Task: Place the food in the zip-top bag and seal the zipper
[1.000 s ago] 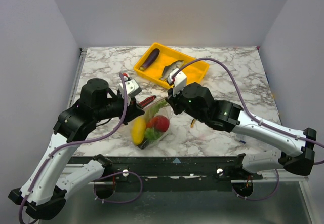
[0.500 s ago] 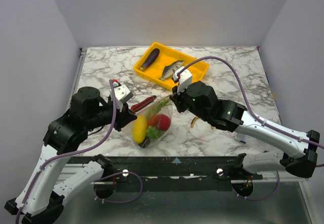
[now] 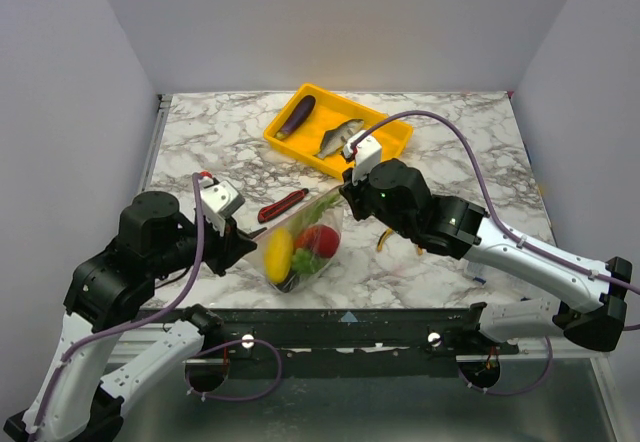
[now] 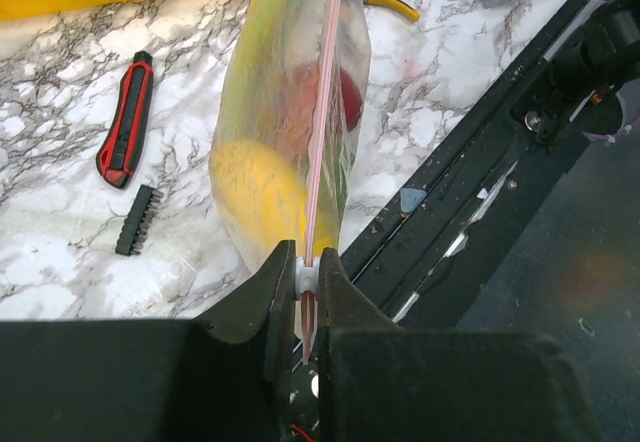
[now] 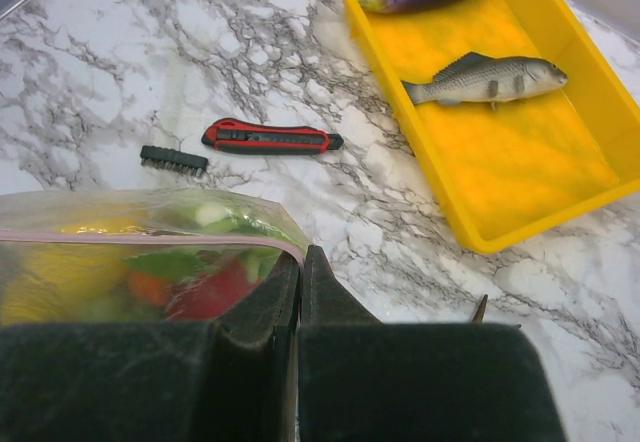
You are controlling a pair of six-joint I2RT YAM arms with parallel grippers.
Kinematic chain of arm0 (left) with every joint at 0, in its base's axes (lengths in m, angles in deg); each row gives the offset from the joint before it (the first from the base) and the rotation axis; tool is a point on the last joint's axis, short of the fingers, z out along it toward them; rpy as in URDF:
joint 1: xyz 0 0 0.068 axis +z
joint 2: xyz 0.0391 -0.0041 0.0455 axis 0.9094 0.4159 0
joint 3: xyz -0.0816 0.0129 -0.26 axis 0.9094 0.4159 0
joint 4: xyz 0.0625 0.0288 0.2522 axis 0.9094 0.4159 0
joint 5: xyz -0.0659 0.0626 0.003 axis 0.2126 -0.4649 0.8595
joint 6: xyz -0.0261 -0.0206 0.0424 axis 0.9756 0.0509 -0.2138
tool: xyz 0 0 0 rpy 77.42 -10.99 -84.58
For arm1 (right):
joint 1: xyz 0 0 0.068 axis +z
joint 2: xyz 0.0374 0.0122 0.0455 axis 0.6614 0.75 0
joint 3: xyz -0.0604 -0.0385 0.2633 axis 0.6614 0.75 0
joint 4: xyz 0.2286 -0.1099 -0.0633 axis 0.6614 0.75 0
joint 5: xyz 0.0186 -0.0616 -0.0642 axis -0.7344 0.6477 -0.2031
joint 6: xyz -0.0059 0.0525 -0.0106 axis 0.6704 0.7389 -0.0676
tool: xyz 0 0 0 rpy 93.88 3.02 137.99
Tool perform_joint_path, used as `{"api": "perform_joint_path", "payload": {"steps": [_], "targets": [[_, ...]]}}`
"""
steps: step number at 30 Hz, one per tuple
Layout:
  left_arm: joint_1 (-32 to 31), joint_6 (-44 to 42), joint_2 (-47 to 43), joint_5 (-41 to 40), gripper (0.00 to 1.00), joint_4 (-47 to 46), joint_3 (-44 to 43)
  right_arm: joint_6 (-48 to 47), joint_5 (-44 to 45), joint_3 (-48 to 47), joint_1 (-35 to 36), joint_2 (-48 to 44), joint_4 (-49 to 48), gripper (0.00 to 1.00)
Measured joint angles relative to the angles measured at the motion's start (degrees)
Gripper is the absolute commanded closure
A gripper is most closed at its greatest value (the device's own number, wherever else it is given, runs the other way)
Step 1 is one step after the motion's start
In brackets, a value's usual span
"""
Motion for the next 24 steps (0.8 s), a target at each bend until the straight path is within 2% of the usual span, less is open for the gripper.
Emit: {"api": "perform_joint_path", "payload": {"steps": [14, 15, 16, 17, 19, 24], "targets": [[0.0, 1.6, -2.01, -4.13, 1.0, 4.22, -1.44, -0.39, -0.07, 0.0, -0.31, -0.02, -0.04, 1.0], [0.0, 1.7, -2.01, -4.13, 0.89, 4.15, -1.44, -0.44, -0.13, 0.0, -0.31, -0.02, -0.02, 1.0], [0.0, 1.77, -1.99, -4.13, 0.72, 4.07, -1.44, -0.46, -0.2, 0.0, -0.31, -0.02, 0.0, 1.0], [0.0, 1.81, -1.92, -4.13, 0.6, 3.98, -1.44, -0.5, -0.28, 0.0, -0.31, -0.02, 0.0, 1.0], [0.0, 2.32, -1.79, -4.22, 0.43, 3.74, -1.44, -0.81, -0.44, 0.04, -0.5, -0.13, 0.0, 1.0], [0.0, 2.4, -1.86, -8.35, 0.27, 1.68, -2.86, -0.81, -0.26, 2.14, -2.25, -3.26, -0.26, 1.0]]}}
